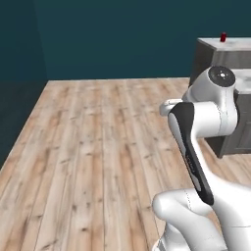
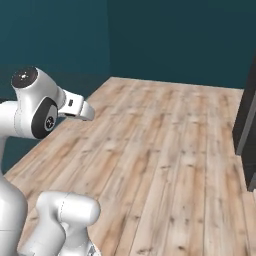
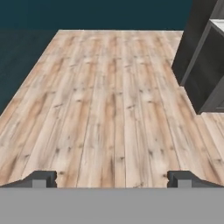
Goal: Four empty soda cans are scattered around the kitchen. Gather all the cans and cluster them next to the stove for recycling.
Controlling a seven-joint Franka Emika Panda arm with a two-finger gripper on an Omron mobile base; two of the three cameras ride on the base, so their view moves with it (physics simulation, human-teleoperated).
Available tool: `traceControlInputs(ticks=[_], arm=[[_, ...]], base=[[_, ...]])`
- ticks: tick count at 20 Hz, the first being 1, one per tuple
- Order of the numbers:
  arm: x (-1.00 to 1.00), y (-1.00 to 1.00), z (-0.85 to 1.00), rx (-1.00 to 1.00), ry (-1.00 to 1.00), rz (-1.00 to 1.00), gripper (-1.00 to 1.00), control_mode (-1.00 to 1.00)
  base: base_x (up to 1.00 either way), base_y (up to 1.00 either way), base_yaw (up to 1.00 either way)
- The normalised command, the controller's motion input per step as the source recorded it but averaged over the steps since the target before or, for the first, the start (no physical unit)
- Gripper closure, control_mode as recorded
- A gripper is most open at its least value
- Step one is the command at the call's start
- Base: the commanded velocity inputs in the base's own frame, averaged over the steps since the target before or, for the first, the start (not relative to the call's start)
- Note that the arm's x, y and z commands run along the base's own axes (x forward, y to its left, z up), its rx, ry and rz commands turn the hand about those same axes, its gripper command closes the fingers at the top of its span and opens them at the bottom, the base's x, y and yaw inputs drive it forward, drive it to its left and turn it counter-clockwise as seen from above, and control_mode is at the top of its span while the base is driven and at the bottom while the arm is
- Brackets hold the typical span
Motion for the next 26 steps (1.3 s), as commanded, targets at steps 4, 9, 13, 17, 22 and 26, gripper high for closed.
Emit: traceControlInputs(ticks=[4, 9, 13, 17, 22, 26], arm=[[0.00, 0.00, 0.00, 0.00, 0.00, 0.00, -1.00, 1.00], [0.00, 0.00, 0.00, 0.00, 0.00, 0.00, -1.00, 1.00], [0.00, 0.00, 0.00, 0.00, 0.00, 0.00, -1.00, 1.00], [0.00, 0.00, 0.00, 0.00, 0.00, 0.00, -1.00, 1.00], [0.00, 0.00, 0.00, 0.00, 0.00, 0.00, -1.00, 1.00], [0.00, 0.00, 0.00, 0.00, 0.00, 0.00, -1.00, 1.00]], base=[[0.67, -0.08, -0.14], [0.75, 0.00, -0.15], [0.83, 0.00, -0.13], [0.88, 0.10, -0.14], [0.97, 0.27, -0.15], [1.00, 0.28, -0.10]])
